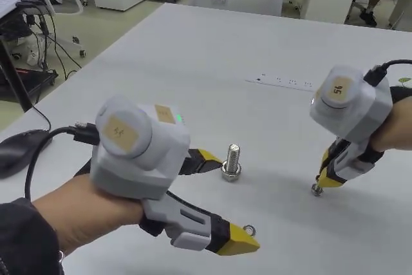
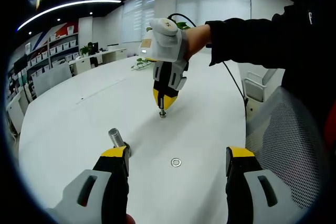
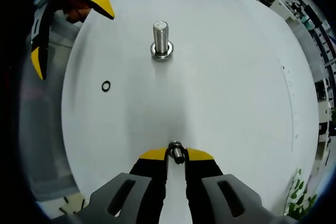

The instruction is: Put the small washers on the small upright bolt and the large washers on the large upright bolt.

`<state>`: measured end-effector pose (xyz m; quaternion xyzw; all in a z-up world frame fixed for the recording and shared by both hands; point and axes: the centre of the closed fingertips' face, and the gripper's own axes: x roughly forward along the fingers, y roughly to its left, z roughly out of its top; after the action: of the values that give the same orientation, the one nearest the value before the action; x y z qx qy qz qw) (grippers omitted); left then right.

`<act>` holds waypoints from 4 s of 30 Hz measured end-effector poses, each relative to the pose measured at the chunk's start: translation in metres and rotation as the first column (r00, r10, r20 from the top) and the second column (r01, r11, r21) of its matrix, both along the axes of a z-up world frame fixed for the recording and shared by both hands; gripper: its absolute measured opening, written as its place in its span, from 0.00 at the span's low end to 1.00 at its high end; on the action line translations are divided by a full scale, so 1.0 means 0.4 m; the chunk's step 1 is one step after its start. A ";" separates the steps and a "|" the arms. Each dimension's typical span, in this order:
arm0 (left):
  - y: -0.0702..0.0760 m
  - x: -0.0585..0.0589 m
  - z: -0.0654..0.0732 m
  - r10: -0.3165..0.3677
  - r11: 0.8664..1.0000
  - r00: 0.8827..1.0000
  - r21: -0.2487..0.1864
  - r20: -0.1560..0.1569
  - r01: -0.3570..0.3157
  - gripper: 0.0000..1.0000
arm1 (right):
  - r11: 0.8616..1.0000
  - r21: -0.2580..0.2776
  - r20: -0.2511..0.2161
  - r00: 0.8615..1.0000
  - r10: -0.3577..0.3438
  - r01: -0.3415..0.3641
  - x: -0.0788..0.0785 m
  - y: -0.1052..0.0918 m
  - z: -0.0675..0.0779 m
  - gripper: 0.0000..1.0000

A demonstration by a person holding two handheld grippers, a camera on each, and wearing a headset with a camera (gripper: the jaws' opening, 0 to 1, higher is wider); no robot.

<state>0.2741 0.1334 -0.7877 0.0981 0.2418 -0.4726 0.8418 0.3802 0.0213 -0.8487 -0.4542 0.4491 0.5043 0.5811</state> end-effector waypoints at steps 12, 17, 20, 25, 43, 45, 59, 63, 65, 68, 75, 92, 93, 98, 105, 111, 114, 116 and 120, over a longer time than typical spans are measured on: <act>0.003 0.002 -0.003 0.004 1.000 1.000 0.000 -0.002 -0.004 0.75 | 1.000 -0.007 -0.015 1.000 0.001 -0.001 -0.001 -0.004 -0.027 0.13; 0.004 0.002 -0.005 0.004 1.000 1.000 0.002 -0.005 -0.004 0.75 | 1.000 -0.005 -0.019 1.000 -0.005 0.004 0.000 -0.006 -0.034 0.13; 0.004 0.003 -0.006 0.005 1.000 1.000 0.002 -0.005 -0.005 0.75 | 1.000 -0.004 -0.020 1.000 -0.005 0.004 0.000 -0.009 -0.037 0.13; 0.004 0.004 -0.006 0.006 1.000 1.000 0.003 -0.006 -0.006 0.75 | 1.000 -0.009 -0.022 1.000 -0.004 0.004 0.001 -0.012 -0.043 0.13; 0.002 0.007 -0.006 0.005 1.000 1.000 0.003 -0.006 -0.005 0.75 | 1.000 -0.002 -0.017 1.000 -0.008 0.008 0.007 -0.014 -0.038 0.20; 0.001 0.007 -0.006 0.004 1.000 1.000 0.005 -0.006 -0.004 0.75 | 1.000 0.000 -0.016 1.000 -0.008 0.008 0.007 -0.013 -0.037 0.24; -0.003 0.006 -0.006 0.001 1.000 1.000 0.004 -0.005 -0.001 0.75 | 1.000 0.014 0.006 1.000 -0.024 0.024 0.009 -0.024 -0.030 0.43; -0.003 0.006 -0.005 0.001 1.000 1.000 0.004 -0.005 -0.001 0.75 | 0.999 0.020 0.012 0.999 -0.033 0.033 0.007 -0.029 -0.028 0.49; -0.002 0.005 -0.005 0.001 1.000 1.000 0.004 -0.004 -0.001 0.75 | 0.999 0.023 0.013 0.999 -0.037 0.036 0.004 -0.031 -0.027 0.50; -0.003 0.004 -0.004 -0.001 1.000 1.000 0.003 -0.002 0.001 0.75 | 0.999 0.029 0.013 0.999 -0.046 0.046 -0.002 -0.036 -0.025 0.52; -0.003 0.002 -0.003 -0.002 1.000 1.000 0.003 0.000 0.002 0.75 | 0.997 0.043 0.011 0.998 -0.069 0.068 -0.016 -0.047 -0.021 0.55; -0.001 0.000 -0.003 -0.005 1.000 1.000 0.005 0.002 0.005 0.75 | 0.993 0.074 0.007 0.996 -0.093 0.093 -0.075 -0.058 -0.009 0.57; -0.001 0.001 -0.002 -0.005 1.000 1.000 0.005 0.002 0.005 0.75 | 0.993 0.075 0.006 0.996 -0.093 0.093 -0.080 -0.058 -0.009 0.57; 0.000 0.001 -0.003 -0.006 1.000 1.000 0.007 0.004 0.006 0.75 | 0.993 0.078 0.001 0.996 -0.089 0.089 -0.106 -0.056 -0.010 0.57; 0.000 -0.001 -0.003 -0.009 1.000 1.000 0.009 0.004 0.009 0.75 | 0.992 0.089 -0.011 0.996 -0.087 0.087 -0.136 -0.049 -0.014 0.57; 0.001 -0.002 -0.003 -0.012 1.000 1.000 0.010 0.006 0.012 0.75 | 0.993 0.090 -0.022 0.997 -0.079 0.080 -0.169 -0.041 -0.022 0.57; 0.002 -0.002 -0.004 -0.012 1.000 1.000 0.011 0.006 0.012 0.75 | 0.994 0.087 -0.027 0.997 -0.069 0.071 -0.187 -0.036 -0.025 0.56; 0.003 -0.003 -0.004 -0.012 1.000 1.000 0.011 0.006 0.012 0.75 | 0.994 0.088 -0.027 0.998 -0.065 0.067 -0.193 -0.033 -0.025 0.56; 0.003 -0.004 -0.003 -0.014 1.000 1.000 0.011 0.008 0.014 0.75 | 0.994 0.090 -0.033 0.998 -0.051 0.053 -0.215 -0.020 -0.026 0.56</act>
<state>0.2727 0.1345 -0.7889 0.1061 0.2405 -0.4766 0.8389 0.2941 0.0132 -0.8592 -0.4076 0.4463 0.5157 0.6072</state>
